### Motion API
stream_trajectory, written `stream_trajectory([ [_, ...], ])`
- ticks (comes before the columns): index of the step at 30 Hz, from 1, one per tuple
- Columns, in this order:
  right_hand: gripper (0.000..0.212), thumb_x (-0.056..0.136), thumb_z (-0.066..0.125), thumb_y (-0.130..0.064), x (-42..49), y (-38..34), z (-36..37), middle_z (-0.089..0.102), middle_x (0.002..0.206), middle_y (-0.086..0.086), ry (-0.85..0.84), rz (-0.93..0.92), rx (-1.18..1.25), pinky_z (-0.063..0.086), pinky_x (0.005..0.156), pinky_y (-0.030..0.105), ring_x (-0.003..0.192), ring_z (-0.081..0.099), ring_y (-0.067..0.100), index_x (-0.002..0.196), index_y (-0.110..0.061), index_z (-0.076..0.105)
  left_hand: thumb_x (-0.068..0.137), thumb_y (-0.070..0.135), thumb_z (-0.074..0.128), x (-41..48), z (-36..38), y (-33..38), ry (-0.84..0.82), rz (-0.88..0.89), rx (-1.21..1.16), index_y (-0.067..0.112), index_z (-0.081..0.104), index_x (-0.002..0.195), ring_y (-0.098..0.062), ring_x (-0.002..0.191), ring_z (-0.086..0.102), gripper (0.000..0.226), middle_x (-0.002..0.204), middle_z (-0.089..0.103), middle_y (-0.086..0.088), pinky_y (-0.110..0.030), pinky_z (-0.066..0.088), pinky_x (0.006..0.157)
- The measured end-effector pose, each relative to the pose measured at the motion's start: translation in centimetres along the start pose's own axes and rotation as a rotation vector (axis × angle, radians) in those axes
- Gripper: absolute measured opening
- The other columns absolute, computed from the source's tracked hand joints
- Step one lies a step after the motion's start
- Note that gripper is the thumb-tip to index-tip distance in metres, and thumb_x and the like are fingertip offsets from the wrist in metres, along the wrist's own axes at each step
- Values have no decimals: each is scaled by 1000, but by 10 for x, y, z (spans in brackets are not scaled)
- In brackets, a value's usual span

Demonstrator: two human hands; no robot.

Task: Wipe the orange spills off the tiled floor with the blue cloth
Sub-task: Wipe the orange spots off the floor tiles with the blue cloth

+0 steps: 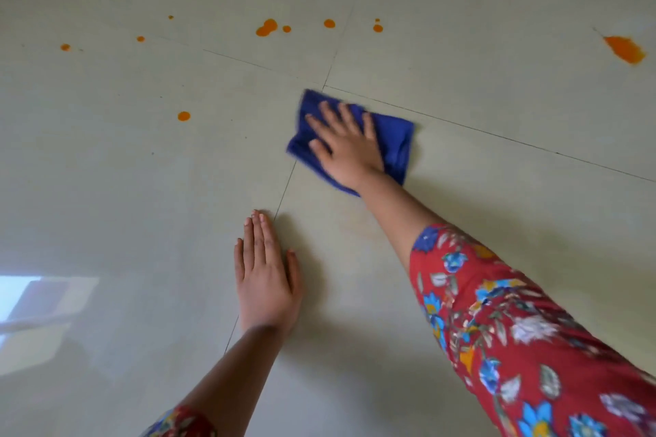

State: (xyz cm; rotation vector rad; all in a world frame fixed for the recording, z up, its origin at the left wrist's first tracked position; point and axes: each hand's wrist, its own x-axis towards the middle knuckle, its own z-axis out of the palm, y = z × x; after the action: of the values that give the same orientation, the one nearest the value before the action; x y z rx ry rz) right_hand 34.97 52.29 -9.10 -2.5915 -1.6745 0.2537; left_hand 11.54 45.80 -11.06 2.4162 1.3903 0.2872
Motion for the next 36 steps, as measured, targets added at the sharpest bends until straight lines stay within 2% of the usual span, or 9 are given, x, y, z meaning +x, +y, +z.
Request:
stream_trajectory([
  [6,50,99,31,-51,-93,12,14,19,160,-13,-80,-628,-63,3,120,45,149,12,15,148,-42,28,95,23,23,2,1,-5,79,-76,-124,-2,23,148,-28,145,23,59,156,26,-15,-27,5,118],
  [10,54,97,19,-55,-65,76,3,14,161,-14,-26,-227,-58,1,118,45,150,8,14,149,-43,22,95,23,20,0,-1,-3,66,-56,-105,0,20,150,-24,146,18,59,157,24,-12,-27,4,119],
  [13,53,98,20,-52,-42,40,4,11,161,-14,32,65,-16,0,119,50,150,6,15,150,-42,21,95,22,22,1,0,-3,68,-50,-96,0,21,150,-23,146,18,58,157,25,-11,-29,4,119],
  [19,51,101,28,-48,-169,19,21,16,161,-12,-90,-563,-81,3,120,47,150,9,17,150,-38,23,94,18,25,2,-1,-7,85,-36,-173,-2,27,147,-28,143,27,57,153,32,-14,-32,11,118],
  [21,51,101,25,-48,-182,66,17,16,160,-13,-80,-519,-102,5,119,44,149,11,16,151,-39,22,94,19,22,1,-1,-6,85,-44,-171,0,25,148,-26,144,24,57,155,30,-12,-30,8,119],
  [24,53,100,19,-47,-148,115,8,19,160,-12,-20,-64,-74,7,118,43,148,17,16,151,-37,18,95,20,20,0,-1,-4,54,-23,-145,3,20,150,-23,146,18,57,157,25,-9,-29,4,119],
  [27,60,95,12,-45,-99,76,5,22,160,-9,53,137,19,7,119,43,148,17,16,151,-30,26,94,20,19,2,0,-3,49,-23,-147,3,22,150,-24,146,18,58,157,25,-9,-32,7,119],
  [32,52,101,24,-40,-169,-25,33,25,159,-7,33,-210,-2,12,120,43,148,17,17,150,-28,30,80,12,26,4,-7,-10,56,8,-232,-1,30,147,-29,143,28,68,154,31,-14,-38,15,118],
  [36,50,101,29,-44,-268,23,31,19,160,-12,-51,-382,-10,9,120,43,149,12,13,151,-35,27,80,5,28,3,-11,-10,31,5,-279,2,33,146,-29,144,24,66,154,33,-12,-35,11,119],
])
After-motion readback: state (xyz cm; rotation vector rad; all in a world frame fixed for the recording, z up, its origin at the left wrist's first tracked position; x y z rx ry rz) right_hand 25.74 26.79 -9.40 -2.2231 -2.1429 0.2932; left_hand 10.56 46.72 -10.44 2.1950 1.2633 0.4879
